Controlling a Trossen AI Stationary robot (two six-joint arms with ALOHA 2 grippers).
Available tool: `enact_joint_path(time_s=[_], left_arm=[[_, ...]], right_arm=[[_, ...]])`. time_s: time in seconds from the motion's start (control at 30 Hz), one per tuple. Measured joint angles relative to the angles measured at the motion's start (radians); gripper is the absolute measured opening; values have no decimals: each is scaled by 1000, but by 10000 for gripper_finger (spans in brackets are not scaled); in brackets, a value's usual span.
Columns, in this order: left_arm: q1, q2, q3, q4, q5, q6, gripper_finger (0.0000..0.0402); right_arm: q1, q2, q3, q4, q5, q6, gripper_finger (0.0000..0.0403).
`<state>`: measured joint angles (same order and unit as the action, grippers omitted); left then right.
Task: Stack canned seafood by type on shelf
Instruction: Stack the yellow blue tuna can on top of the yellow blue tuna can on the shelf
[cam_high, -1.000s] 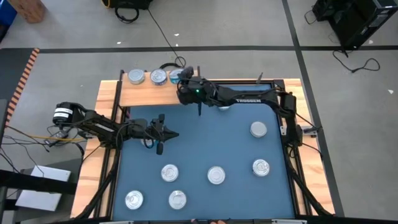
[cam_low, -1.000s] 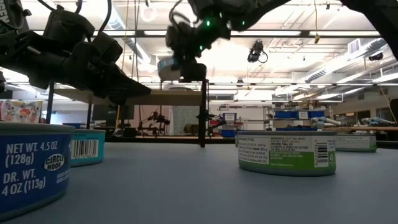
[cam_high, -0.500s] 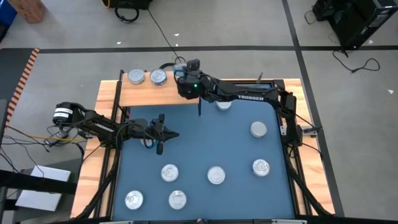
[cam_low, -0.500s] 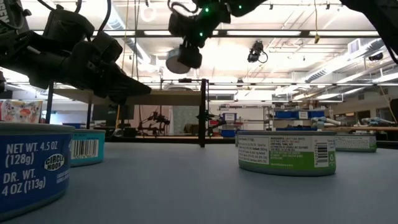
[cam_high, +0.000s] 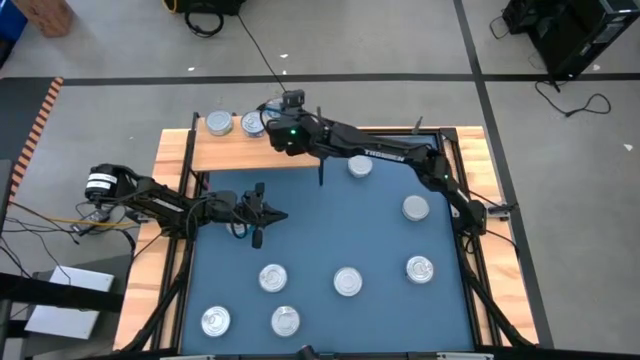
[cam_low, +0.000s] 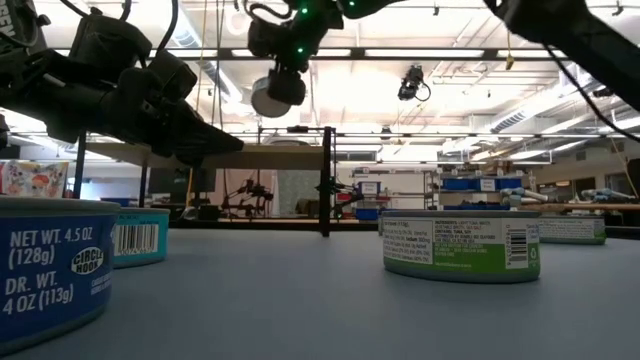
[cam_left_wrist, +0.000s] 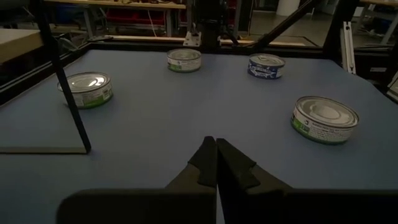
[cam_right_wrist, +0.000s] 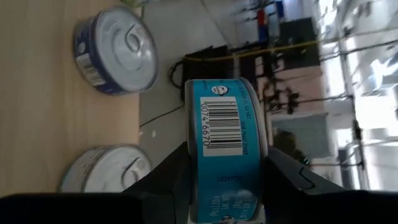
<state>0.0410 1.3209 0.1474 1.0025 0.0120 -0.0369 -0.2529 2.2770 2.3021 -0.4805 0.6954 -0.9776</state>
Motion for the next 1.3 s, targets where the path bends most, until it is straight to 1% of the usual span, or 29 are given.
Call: enact_joint_path(time_s=[0.07,0.23,0.4,0.53,0.67,1.3], left_arm=[[0,0,0,-4,0,5,3],[0,0,0,-10,0,6,3],[0,0,0,-10,0,6,3],[0,0,0,-10,0,6,3],[0,0,0,-10,0,6,3],[-2,0,0,-10,-1,6,3]], right_arm=[[-6,25,40,-64,2,36,142],[-24,49,50,-125,2,72,142],[-35,45,32,-121,3,89,142],[-38,46,31,-136,-27,109,142],[-40,46,31,-177,-35,122,142],[-67,46,30,-211,-39,137,142]])
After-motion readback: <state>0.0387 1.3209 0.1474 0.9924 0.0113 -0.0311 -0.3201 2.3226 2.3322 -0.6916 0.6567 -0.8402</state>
